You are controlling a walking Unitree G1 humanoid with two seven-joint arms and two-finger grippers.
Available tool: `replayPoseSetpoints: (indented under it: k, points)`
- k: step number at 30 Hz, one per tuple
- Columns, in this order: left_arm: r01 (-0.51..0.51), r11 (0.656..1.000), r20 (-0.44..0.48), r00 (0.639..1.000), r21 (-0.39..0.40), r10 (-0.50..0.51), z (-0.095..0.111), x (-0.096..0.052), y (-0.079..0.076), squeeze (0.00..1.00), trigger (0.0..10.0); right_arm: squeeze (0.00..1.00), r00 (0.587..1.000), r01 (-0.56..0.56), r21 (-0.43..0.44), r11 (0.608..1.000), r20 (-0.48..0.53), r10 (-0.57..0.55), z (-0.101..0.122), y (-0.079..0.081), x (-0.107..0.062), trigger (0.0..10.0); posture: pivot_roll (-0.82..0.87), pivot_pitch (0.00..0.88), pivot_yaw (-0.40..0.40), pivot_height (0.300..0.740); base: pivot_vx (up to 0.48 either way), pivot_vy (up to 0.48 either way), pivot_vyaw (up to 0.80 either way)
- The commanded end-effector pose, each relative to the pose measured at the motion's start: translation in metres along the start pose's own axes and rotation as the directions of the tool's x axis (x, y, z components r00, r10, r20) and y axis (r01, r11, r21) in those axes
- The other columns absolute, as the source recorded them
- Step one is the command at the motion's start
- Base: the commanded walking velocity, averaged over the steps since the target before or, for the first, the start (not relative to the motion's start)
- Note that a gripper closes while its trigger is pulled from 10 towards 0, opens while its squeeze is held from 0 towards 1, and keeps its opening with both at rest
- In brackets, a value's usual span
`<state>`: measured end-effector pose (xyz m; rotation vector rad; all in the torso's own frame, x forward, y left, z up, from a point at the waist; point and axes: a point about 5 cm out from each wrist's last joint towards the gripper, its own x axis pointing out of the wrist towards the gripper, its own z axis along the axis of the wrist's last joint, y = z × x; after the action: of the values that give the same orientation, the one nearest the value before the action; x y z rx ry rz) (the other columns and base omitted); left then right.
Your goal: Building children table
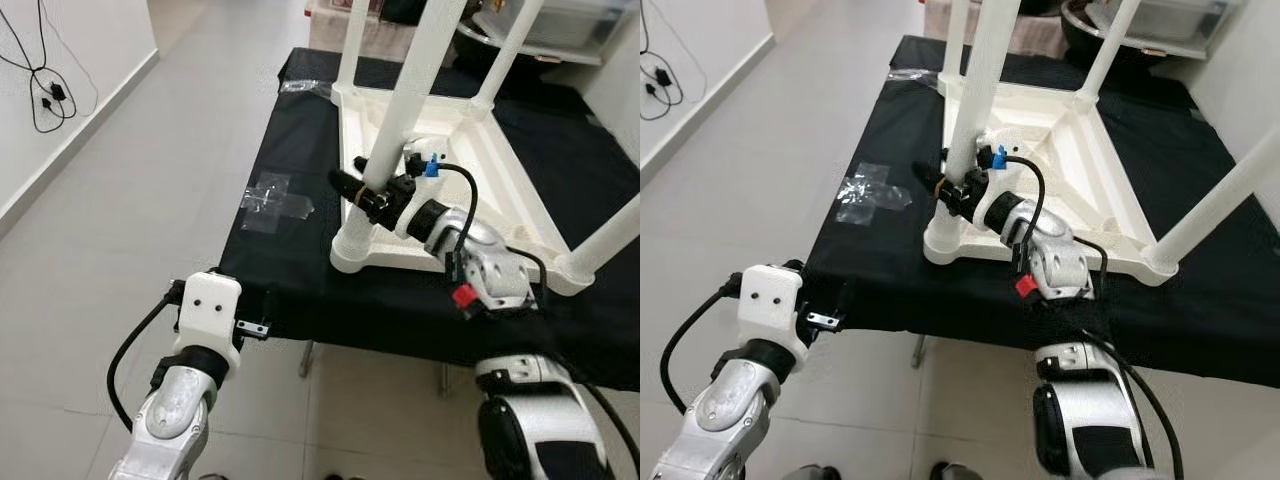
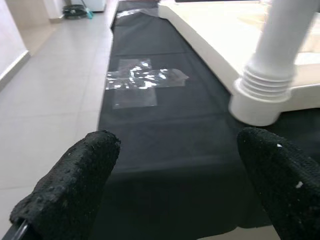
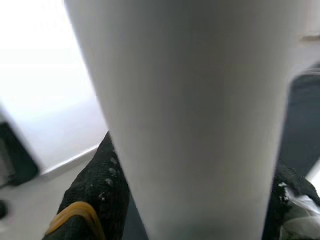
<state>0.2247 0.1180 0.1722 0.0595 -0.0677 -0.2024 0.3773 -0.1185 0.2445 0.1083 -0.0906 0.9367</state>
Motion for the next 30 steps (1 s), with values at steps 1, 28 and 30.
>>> replayPoseSetpoints:
  k: [1,28,30]
  points:
    - [-0.001,1.0,-0.014,1.0,0.0,0.001,-0.003,-0.001,-0.001,0.0,10.0,0.0,0.981,-0.194,0.008,0.981,0.022,0.194,0.004,0.012,0.009,10.0,0.16,0.151,-0.128,0.74,0.0,0.0,0.0]
    - [0.001,1.0,-0.015,1.0,-0.001,-0.001,-0.004,-0.003,-0.002,0.0,10.0,0.0,0.785,0.617,0.071,0.784,0.012,-0.619,-0.035,-0.014,0.023,0.0,0.15,0.122,-0.127,0.74,0.0,0.0,0.0]
    - [0.003,1.0,-0.016,1.0,-0.002,-0.003,-0.005,-0.003,-0.002,0.0,10.0,0.0,0.686,0.727,0.044,0.686,-0.002,-0.727,-0.043,-0.014,0.013,0.0,0.15,0.114,-0.128,0.74,0.0,0.0,0.0]
